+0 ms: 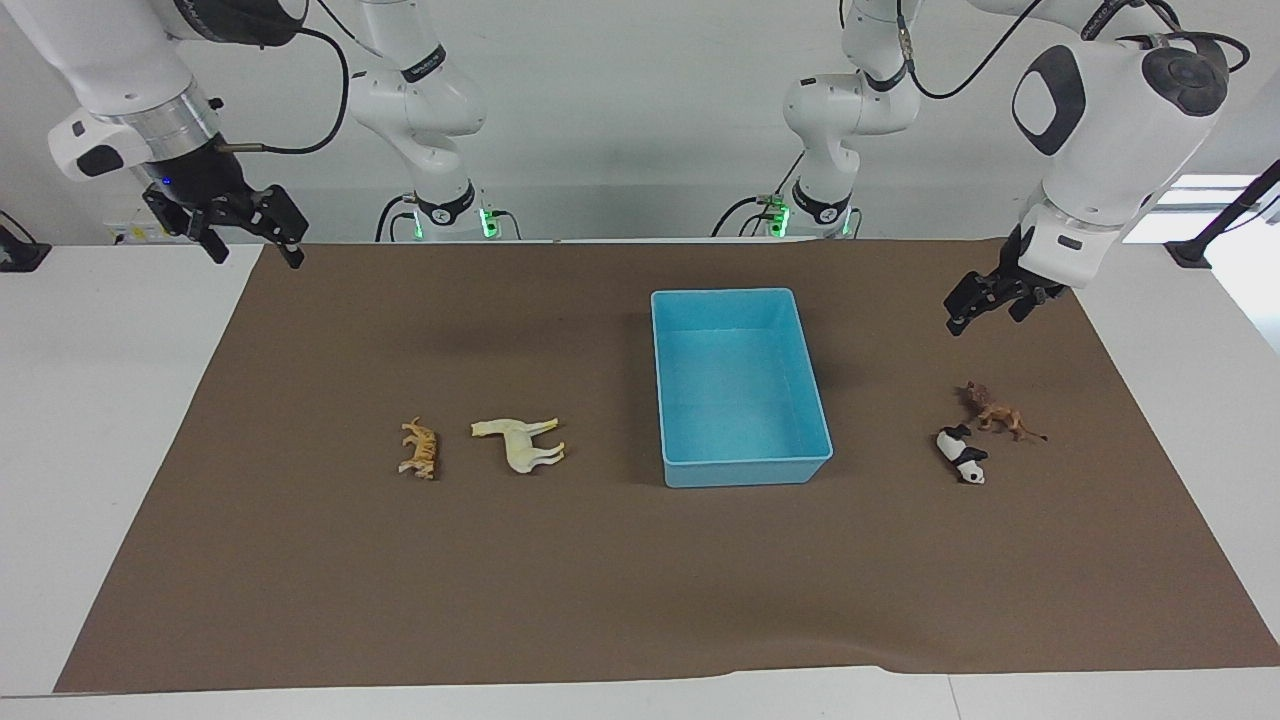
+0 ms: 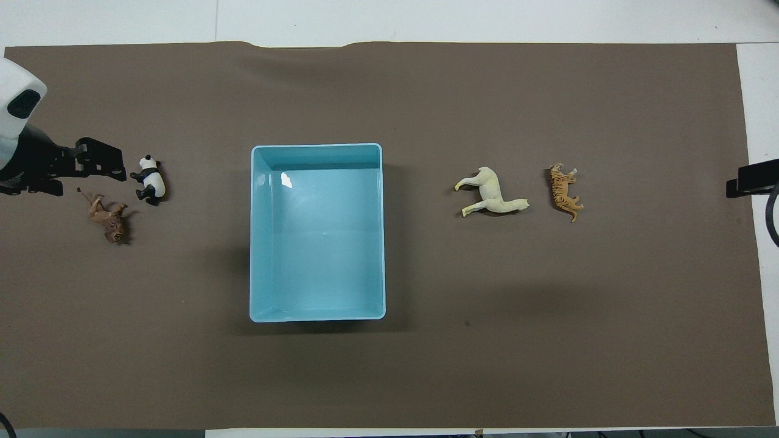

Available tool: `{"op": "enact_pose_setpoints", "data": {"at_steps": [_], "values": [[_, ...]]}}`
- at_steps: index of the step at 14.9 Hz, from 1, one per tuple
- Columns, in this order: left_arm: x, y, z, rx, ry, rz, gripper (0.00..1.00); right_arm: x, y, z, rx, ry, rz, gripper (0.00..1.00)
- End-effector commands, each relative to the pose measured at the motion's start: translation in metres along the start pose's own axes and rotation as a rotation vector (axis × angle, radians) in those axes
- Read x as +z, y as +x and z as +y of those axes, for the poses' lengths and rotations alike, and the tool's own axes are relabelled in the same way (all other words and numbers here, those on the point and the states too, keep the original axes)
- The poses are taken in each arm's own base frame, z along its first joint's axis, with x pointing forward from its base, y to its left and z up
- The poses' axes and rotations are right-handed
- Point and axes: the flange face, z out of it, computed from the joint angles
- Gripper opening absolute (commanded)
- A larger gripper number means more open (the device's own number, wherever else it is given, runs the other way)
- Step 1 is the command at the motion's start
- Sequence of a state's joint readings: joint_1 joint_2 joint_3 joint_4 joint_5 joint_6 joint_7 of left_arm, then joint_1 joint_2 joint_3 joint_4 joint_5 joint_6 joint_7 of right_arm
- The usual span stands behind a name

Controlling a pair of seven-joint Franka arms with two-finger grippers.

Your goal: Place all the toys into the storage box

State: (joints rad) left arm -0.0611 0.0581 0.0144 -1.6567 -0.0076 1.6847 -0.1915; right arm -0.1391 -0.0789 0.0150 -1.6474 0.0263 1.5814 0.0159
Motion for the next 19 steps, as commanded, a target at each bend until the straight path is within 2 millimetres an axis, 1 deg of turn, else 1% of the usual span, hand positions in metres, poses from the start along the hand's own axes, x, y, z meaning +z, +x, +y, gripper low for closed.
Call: {"op": "enact_pose_setpoints", "data": {"at_steps": [1,7,8,9,11,13,14,15,16,17,18,19], "values": [[-0.007,-0.004,0.001,0.025,-0.001,-0.012,1.00,0.000,-0.002,0.004,0.018,0.008,-0.005,1.00],[-0.005,-0.004,0.001,0.025,0.000,-0.015,1.00,-0.008,-0.008,0.006,0.028,0.011,0.001,1.00],[-0.002,-0.004,0.001,0.026,-0.002,-0.007,1.00,-0.007,-0.009,0.000,0.018,0.002,-0.007,1.00],[-0.001,-0.003,-0.002,0.022,-0.005,0.012,1.00,-0.006,-0.010,0.000,0.013,-0.008,-0.014,1.00],[0.017,-0.003,-0.010,-0.003,-0.018,0.088,1.00,-0.005,-0.011,-0.002,0.006,-0.026,-0.017,1.00],[0.037,0.005,-0.040,-0.047,-0.030,0.179,1.00,-0.009,-0.011,-0.005,-0.038,-0.039,-0.007,1.00],[0.044,0.012,-0.046,-0.053,-0.032,0.200,1.00,-0.007,-0.010,-0.009,-0.063,-0.039,-0.003,1.00],[0.059,0.022,-0.054,-0.045,-0.028,0.204,1.00,-0.006,-0.012,-0.020,-0.082,-0.032,-0.006,1.00],[0.072,0.032,-0.068,-0.024,-0.021,0.217,1.00,-0.005,-0.011,-0.037,-0.112,-0.033,0.005,1.00],[0.083,0.041,-0.076,-0.002,-0.016,0.233,1.00,-0.005,-0.011,-0.061,-0.153,-0.038,0.026,1.00],[0.104,0.051,-0.079,-0.004,-0.014,0.234,1.00,0.008,-0.010,-0.079,-0.161,-0.038,0.017,1.00],[0.121,0.059,-0.078,-0.006,-0.014,0.248,1.00,0.018,-0.005,-0.088,-0.139,-0.034,0.030,1.00]]}}
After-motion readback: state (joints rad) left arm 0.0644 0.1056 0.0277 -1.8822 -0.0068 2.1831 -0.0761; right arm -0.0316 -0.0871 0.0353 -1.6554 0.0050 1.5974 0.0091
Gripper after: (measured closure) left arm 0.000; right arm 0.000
